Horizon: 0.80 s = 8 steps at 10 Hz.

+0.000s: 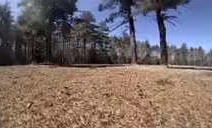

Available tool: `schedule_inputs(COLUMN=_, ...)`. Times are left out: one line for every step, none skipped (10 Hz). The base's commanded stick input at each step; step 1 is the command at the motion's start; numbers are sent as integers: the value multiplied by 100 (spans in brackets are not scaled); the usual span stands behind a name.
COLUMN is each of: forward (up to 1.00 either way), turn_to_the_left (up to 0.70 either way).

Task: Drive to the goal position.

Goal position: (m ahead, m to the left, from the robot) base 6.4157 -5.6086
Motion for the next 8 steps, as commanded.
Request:
schedule_inputs(forward=65, turn_to_the_left=-32)
schedule_inputs(forward=65, turn_to_the_left=-32)
schedule_inputs(forward=65, turn_to_the_left=-32)
schedule_inputs(forward=65, turn_to_the_left=-32)
schedule_inputs(forward=65, turn_to_the_left=-32)
schedule_inputs(forward=65, turn_to_the_left=-32)
schedule_inputs(forward=65, turn_to_the_left=-32)
schedule_inputs(forward=65, turn_to_the_left=-32)
